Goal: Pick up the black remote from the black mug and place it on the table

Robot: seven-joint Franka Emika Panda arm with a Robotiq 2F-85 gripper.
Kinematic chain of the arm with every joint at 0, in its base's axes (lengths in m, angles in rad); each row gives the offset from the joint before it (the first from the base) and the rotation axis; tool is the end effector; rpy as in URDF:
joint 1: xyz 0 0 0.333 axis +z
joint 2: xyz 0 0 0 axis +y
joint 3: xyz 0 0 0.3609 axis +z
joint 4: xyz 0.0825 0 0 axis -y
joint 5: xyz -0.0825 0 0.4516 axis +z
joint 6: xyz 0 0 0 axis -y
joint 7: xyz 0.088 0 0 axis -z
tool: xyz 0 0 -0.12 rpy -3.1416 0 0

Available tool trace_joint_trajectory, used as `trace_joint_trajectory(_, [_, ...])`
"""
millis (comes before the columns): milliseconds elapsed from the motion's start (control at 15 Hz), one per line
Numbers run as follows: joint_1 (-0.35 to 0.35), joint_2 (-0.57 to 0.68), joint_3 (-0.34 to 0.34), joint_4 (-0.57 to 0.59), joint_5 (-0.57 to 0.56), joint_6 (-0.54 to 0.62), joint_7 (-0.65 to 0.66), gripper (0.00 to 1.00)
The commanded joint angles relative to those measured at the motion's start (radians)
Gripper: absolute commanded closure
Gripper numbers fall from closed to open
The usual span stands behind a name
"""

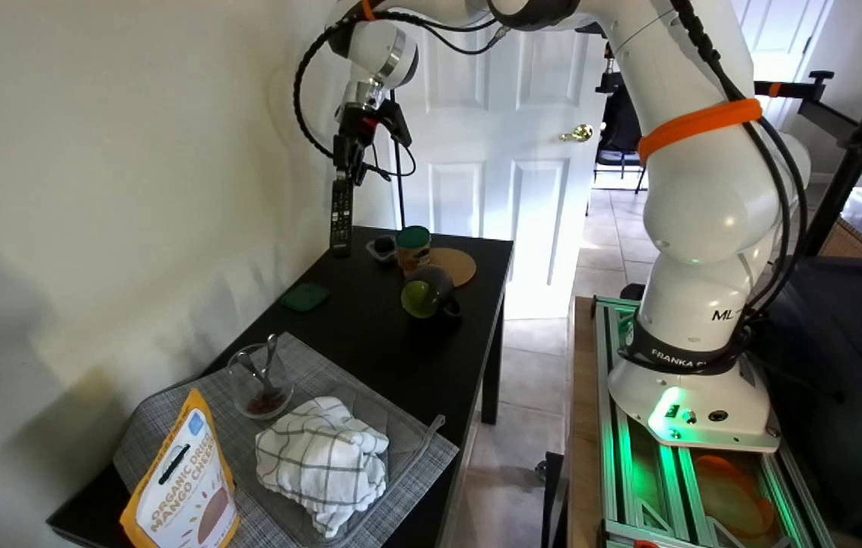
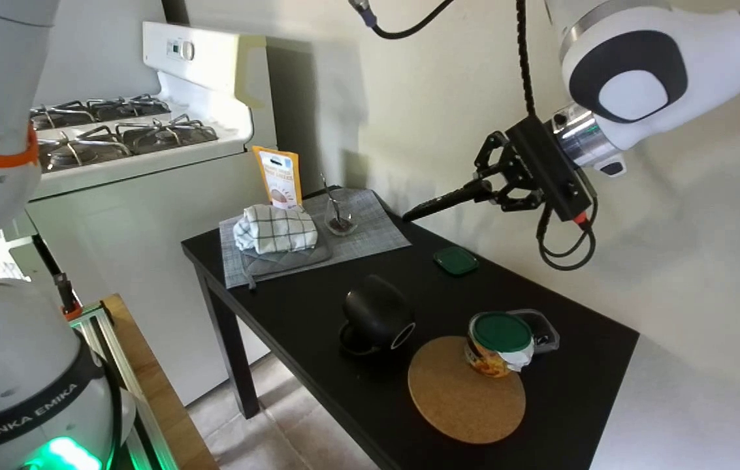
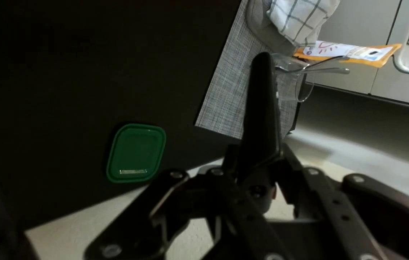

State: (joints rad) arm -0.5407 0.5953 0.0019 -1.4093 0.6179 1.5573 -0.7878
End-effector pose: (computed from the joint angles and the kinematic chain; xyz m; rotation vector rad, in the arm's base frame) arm 0.6814 -0.3258 0.3447 -2.3905 -0.1347 -0.0436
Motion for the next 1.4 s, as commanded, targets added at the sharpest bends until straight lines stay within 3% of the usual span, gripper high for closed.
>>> trace_joint_trajectory(0, [0.075, -0.064, -0.073, -0.172, 0.005, 0.168, 0.095, 0.93])
trace_joint_trajectory(267, [0.113, -0.109, -0.086, -0.36, 0.055, 0.395, 0.174, 0.93])
trace_joint_trajectory(733, [0.159, -0.157, -0.071, -0.523, 0.119, 0.602, 0.168, 0.93])
trace_joint_trajectory(800, [0.161, -0.156, -0.068, -0.522, 0.119, 0.602, 0.167, 0.77])
trace_joint_trajectory(867, [0.165, -0.159, -0.069, -0.526, 0.113, 0.603, 0.168, 0.45])
trace_joint_trajectory(933, [0.168, -0.158, -0.07, -0.521, 0.105, 0.593, 0.17, 0.45])
trace_joint_trajectory(1333, [0.178, -0.175, -0.088, -0.517, 0.067, 0.583, 0.196, 0.01])
